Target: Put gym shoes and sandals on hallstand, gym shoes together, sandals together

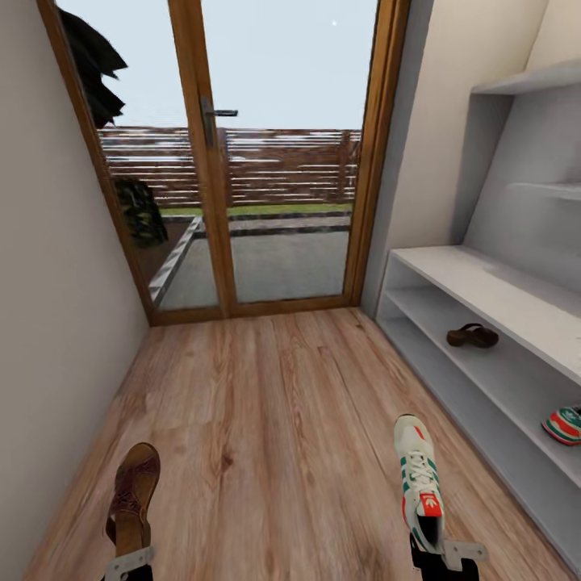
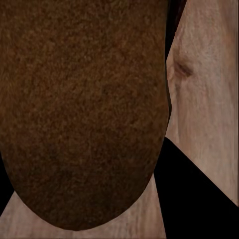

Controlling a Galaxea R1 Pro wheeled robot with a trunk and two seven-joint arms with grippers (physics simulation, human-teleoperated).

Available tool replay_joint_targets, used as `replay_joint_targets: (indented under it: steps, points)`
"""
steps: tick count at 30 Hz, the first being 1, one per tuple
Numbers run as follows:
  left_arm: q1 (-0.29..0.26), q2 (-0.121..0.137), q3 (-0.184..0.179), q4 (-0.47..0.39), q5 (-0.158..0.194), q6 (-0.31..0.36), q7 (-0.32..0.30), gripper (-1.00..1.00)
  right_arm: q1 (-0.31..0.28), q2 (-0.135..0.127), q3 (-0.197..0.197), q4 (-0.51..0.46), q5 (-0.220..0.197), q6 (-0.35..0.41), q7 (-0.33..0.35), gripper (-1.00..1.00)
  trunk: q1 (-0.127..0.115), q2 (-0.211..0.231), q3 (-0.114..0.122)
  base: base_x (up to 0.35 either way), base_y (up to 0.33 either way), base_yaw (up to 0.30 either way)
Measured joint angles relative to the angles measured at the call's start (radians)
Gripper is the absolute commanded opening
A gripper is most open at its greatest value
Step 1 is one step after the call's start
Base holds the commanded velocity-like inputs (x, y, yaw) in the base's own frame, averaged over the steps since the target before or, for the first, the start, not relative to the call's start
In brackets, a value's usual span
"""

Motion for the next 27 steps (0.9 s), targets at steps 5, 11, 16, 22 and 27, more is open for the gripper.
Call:
replay_joint_targets:
  steps: [5,11,16,22,27]
  points:
    - [0.000,0.000,0.000,0.000,-0.001,0.000,0.000,-1.00,0.000,0.000,0.001,0.001,0.000,0.000,0.000,-1.00,0.000,0.000,0.000,0.340,0.085,-0.263]
    - [0.000,0.000,0.000,0.000,-0.001,0.000,0.000,-1.00,0.000,0.000,0.001,0.001,0.000,0.000,0.000,-1.00,0.000,0.000,0.000,0.340,0.086,-0.263]
    - [0.000,0.000,0.000,0.000,-0.001,0.000,0.000,-1.00,0.000,-0.001,0.001,0.001,0.000,0.000,0.000,-1.00,0.000,0.000,0.000,0.340,0.032,-0.263]
    - [0.000,0.000,0.000,0.000,-0.001,0.000,0.000,-1.00,0.000,-0.001,0.000,0.001,0.000,0.000,0.000,-1.00,0.000,0.000,0.000,0.340,0.007,-0.263]
    - [0.000,0.003,0.000,0.000,0.004,0.001,0.001,-1.00,0.000,-0.001,0.001,0.001,0.000,0.000,0.000,-1.00,0.000,0.000,0.000,0.333,0.089,-0.263]
